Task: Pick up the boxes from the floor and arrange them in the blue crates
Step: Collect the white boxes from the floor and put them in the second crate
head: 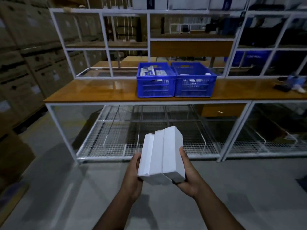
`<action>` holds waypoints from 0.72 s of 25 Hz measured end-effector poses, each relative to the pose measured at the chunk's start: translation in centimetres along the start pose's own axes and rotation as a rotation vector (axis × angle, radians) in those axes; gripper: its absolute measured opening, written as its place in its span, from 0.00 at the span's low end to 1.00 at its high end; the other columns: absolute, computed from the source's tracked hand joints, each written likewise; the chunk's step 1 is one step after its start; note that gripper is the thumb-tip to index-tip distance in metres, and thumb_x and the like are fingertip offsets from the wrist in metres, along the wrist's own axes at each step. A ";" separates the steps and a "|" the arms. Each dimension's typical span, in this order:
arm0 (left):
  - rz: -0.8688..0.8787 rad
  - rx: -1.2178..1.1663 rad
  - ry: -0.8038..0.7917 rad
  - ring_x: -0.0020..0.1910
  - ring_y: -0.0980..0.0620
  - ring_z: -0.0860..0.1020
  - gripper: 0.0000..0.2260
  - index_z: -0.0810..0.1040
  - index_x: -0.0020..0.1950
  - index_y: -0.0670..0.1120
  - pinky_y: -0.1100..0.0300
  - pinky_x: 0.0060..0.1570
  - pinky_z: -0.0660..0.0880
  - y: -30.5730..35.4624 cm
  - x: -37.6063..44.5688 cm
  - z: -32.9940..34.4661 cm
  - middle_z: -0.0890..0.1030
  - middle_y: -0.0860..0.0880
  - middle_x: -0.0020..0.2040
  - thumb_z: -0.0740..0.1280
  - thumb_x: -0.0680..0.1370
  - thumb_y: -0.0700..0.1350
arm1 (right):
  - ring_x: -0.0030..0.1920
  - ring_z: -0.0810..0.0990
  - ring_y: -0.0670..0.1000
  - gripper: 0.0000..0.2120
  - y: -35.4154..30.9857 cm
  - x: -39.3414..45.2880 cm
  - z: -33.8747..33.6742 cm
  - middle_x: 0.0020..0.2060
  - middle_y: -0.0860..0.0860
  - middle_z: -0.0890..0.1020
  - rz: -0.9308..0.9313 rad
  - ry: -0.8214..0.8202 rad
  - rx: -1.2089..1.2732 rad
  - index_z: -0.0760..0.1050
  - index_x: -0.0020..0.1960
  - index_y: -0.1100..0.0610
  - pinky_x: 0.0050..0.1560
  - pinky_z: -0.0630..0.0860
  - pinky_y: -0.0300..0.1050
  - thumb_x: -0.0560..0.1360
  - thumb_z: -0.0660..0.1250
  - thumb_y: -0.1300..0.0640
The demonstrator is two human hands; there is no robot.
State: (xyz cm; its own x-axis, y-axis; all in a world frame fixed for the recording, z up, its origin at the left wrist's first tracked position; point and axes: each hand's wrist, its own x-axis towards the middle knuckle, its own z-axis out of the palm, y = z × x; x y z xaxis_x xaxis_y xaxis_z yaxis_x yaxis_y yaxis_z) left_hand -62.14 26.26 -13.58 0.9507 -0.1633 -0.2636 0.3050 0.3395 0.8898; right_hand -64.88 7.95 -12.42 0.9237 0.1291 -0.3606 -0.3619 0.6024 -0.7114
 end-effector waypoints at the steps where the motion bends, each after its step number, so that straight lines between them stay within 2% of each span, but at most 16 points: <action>1: 0.001 -0.016 -0.014 0.44 0.50 0.85 0.18 0.82 0.54 0.46 0.51 0.48 0.77 0.5 1.7 2.1 0.87 0.46 0.47 0.55 0.85 0.54 | 0.65 0.78 0.60 0.28 -2.2 0.9 -0.9 0.64 0.57 0.80 -0.027 -0.004 -0.030 0.70 0.72 0.49 0.70 0.68 0.64 0.78 0.59 0.36; 4: -0.010 -0.065 -0.068 0.44 0.51 0.85 0.18 0.83 0.56 0.47 0.52 0.46 0.76 1.7 6.4 7.2 0.87 0.46 0.49 0.56 0.85 0.54 | 0.65 0.78 0.60 0.28 -7.8 3.7 -3.3 0.65 0.56 0.80 -0.112 0.009 -0.080 0.69 0.73 0.47 0.69 0.70 0.64 0.77 0.58 0.35; 8: 0.005 -0.053 -0.141 0.56 0.44 0.82 0.22 0.78 0.67 0.46 0.47 0.53 0.77 2.2 12.6 11.3 0.84 0.42 0.60 0.62 0.80 0.58 | 0.63 0.80 0.58 0.28 -13.4 7.7 -5.4 0.63 0.55 0.81 -0.178 0.044 -0.156 0.71 0.71 0.47 0.67 0.73 0.62 0.77 0.57 0.34; 12: 0.059 0.029 -0.199 0.58 0.44 0.83 0.27 0.74 0.68 0.50 0.42 0.55 0.81 2.7 20.4 13.8 0.82 0.44 0.63 0.76 0.72 0.54 | 0.62 0.80 0.58 0.27 -18.0 13.6 -7.3 0.62 0.54 0.82 -0.264 0.078 -0.216 0.71 0.71 0.45 0.67 0.72 0.64 0.78 0.55 0.34; 15: 0.108 0.065 -0.239 0.60 0.42 0.82 0.37 0.71 0.69 0.51 0.43 0.51 0.82 4.0 27.6 16.0 0.81 0.46 0.64 0.80 0.63 0.53 | 0.61 0.81 0.60 0.27 -22.2 19.7 -8.8 0.61 0.56 0.82 -0.340 0.147 -0.248 0.72 0.71 0.46 0.65 0.73 0.67 0.77 0.58 0.33; 18: 0.162 0.086 -0.285 0.59 0.44 0.82 0.37 0.72 0.68 0.53 0.41 0.54 0.82 6.1 34.7 18.9 0.82 0.46 0.63 0.81 0.61 0.53 | 0.59 0.83 0.60 0.30 -27.4 26.2 -9.7 0.60 0.56 0.83 -0.407 0.259 -0.247 0.71 0.71 0.49 0.60 0.77 0.66 0.76 0.61 0.34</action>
State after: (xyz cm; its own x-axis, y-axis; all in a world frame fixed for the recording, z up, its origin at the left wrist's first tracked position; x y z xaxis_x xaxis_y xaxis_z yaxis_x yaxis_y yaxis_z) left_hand -28.37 5.11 -10.26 0.9288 -0.3704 -0.0118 0.1336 0.3049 0.9430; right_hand -32.00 -12.76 -8.21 0.9456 -0.2934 -0.1407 -0.0285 0.3562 -0.9340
